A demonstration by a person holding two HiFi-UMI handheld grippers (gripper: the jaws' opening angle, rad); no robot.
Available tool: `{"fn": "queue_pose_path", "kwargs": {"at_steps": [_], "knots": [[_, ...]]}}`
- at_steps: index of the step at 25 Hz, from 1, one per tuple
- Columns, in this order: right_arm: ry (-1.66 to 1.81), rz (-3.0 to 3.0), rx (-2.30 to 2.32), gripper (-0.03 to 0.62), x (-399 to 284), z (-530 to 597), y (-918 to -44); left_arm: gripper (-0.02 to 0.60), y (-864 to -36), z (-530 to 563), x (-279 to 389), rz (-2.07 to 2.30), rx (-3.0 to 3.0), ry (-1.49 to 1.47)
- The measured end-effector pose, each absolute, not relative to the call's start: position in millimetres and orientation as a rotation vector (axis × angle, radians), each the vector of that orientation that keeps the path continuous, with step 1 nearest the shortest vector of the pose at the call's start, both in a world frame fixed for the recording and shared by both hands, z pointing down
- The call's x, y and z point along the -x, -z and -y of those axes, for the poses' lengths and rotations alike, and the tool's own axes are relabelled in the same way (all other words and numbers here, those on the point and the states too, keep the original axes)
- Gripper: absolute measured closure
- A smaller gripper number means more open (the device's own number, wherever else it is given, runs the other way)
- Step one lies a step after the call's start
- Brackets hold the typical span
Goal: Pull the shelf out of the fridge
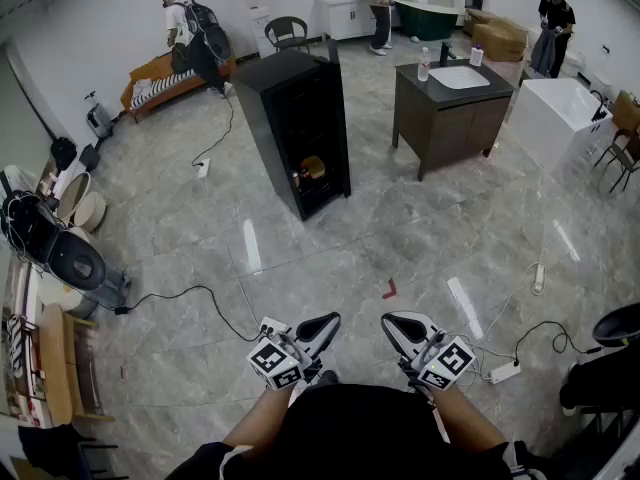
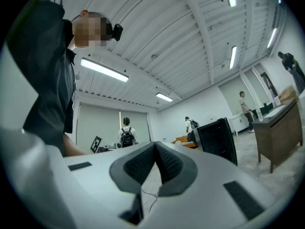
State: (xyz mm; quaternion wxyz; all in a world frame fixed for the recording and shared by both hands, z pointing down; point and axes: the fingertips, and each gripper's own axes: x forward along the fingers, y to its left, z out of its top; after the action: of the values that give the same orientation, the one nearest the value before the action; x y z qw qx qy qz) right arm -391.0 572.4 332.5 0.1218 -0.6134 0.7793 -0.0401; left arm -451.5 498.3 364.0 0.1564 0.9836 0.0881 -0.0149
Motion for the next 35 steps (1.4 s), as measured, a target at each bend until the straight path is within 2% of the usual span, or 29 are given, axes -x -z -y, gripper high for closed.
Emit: {"fn": "queue_pose_path", "kwargs": {"at_steps": [22,35], "knots": [[0.120,-2.267,1.834,0.569,398.8,-510.9,-327.7,0.558,-351.6,-437.3,458.4,-0.256,-2.805,0.079],[0.160,-2.208,1.890,0.568,408.5,-472.6,-333.7,0.558,-372.4,-400.9,483.5,-0.277,-2.755,0.076]]}}
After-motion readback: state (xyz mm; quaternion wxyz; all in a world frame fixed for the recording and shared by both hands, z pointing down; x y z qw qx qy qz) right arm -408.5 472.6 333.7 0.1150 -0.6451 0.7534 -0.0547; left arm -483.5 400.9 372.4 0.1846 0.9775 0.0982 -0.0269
